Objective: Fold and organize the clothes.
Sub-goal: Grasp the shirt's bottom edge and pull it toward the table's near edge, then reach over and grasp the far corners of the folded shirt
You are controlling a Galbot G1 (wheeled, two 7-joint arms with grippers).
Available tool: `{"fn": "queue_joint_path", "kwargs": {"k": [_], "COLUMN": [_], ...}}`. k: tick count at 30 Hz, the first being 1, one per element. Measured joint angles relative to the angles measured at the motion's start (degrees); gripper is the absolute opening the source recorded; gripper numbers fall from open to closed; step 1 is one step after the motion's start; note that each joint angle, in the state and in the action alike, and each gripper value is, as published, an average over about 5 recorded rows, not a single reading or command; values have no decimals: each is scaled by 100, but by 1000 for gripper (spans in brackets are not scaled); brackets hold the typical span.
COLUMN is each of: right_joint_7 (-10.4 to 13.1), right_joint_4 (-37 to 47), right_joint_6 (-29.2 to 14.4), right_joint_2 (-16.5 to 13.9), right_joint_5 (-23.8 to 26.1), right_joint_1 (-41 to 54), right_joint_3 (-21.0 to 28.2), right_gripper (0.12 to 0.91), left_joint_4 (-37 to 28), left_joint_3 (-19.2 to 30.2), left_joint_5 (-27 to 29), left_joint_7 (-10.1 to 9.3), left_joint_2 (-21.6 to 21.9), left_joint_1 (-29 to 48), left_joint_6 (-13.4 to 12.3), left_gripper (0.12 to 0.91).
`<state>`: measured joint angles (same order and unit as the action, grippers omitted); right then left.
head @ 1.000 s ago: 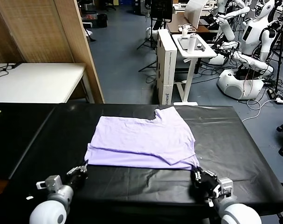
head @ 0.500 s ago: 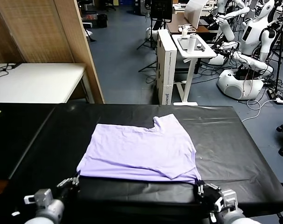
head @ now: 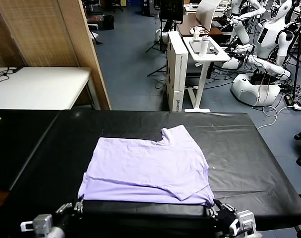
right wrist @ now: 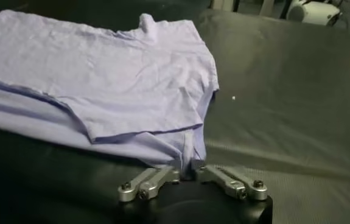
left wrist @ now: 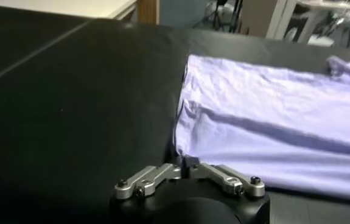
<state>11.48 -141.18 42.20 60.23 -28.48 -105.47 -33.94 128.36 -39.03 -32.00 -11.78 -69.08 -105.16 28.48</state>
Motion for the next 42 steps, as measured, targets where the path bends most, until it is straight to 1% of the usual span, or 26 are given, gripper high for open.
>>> {"fn": "queue_joint_path", "kwargs": {"k": [1, 2, 6, 8, 11, 16, 22, 26, 30, 36, 39, 42], "right_joint_7": [8, 16, 13, -6, -15, 35, 22, -23, -111, -235, -295, -329], "right_joint_4": [-37, -62, 5, 134, 432, 1164, 2175, 2810, 3460, 4243, 4519, 4728], "right_joint_6": [0, 0, 1, 1, -16, -46, -2, -1, -1, 0, 0, 0], "right_joint_2": [-14, -34, -169, -272, -435, -643, -766, -736, -629, -391, -261, -146], "right_joint_5": [-93, -198, -656, -864, -1116, -1425, -1593, -1627, -1590, -1424, -1354, -1318], "right_joint_1": [12, 43, 371, 646, 1171, 2255, 3626, 4436, 5103, 5757, 5960, 6107], "right_joint_3": [-46, -94, -250, -263, -211, 29, 513, 899, 1305, 1775, 1928, 2030], "right_gripper": [906, 906, 907, 907, 907, 907, 907, 907, 907, 907, 907, 907], "left_joint_4": [36, 74, 243, 328, 401, 318, -44, -416, -914, -1795, -2174, -2505], "left_joint_3": [-11, -25, -106, -168, -258, -238, -78, 96, 294, 694, 941, 1194], "left_joint_5": [12, 28, 97, 98, 13, -285, -820, -1178, -1372, -1359, -1293, -1147], "left_joint_7": [-11, -16, -19, -18, -26, -117, -125, -107, -64, -21, 5, 81], "left_joint_2": [2, 8, 59, 92, 153, 263, 425, 547, 636, 654, 648, 649], "left_joint_1": [-25, -48, -115, -105, -1, 443, 1259, 1899, 2581, 3607, 4021, 4396], "left_joint_6": [75, 152, 448, 531, 510, 428, 503, 680, 818, 871, 860, 816], "left_gripper": [885, 896, 906, 907, 907, 907, 907, 907, 907, 907, 907, 907]}}
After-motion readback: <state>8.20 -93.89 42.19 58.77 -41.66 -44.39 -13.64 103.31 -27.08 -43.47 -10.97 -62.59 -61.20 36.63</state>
